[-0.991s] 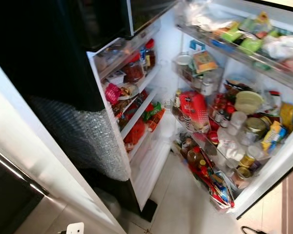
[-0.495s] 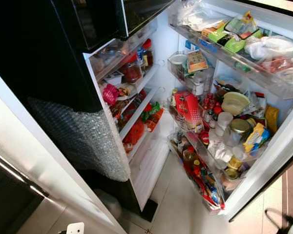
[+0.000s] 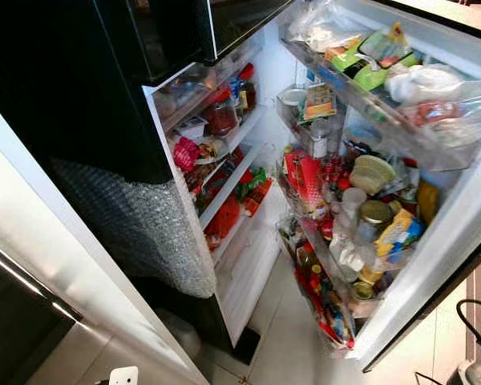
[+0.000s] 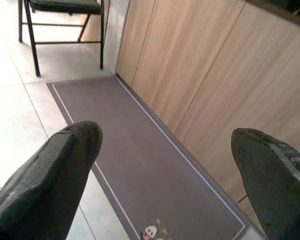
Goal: Restocking fridge
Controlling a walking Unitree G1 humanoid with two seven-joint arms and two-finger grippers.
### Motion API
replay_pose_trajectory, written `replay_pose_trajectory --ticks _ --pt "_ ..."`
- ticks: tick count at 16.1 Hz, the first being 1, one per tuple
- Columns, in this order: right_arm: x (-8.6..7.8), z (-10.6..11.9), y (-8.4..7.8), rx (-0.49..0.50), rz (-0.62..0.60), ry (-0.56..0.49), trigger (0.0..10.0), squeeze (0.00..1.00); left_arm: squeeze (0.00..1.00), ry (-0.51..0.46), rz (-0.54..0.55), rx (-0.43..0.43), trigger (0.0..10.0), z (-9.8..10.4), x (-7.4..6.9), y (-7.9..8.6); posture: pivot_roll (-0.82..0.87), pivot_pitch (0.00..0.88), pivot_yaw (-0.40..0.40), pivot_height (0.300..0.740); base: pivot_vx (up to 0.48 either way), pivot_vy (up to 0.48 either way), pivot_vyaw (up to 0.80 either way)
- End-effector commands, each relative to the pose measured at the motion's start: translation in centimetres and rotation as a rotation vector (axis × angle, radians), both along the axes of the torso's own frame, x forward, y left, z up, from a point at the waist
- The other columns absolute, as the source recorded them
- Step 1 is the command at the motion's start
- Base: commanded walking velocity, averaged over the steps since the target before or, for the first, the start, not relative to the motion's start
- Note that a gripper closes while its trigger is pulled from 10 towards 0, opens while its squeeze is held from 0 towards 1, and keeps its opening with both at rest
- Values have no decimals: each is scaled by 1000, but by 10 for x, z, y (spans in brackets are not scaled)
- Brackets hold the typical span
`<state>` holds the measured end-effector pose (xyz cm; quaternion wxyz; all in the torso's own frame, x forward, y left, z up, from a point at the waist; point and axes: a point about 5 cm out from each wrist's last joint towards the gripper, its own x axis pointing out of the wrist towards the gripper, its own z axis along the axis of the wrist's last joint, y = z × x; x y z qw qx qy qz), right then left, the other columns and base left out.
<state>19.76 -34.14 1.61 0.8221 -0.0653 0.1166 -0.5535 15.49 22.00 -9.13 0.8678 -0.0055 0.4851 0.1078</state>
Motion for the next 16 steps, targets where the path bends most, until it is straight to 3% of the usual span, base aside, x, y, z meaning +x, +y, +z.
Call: replay_pose_trajectory --ticks 1,5,16 --pt "2 5 -2 -22 -4 -17 10000 0 0 12 -17 13 10000 -1 -4 3 -153 0 82 740 0 0 0" --pt "-9 9 -20 -14 -80 -20 10000 0 0 10 -12 8 10000 -1 -3 1 -152 0 79 740 0 0 0" --pt "-9 9 -20 -15 -82 -19 10000 0 0 10 -12 8 10000 -1 -3 1 -152 0 79 740 0 0 0"
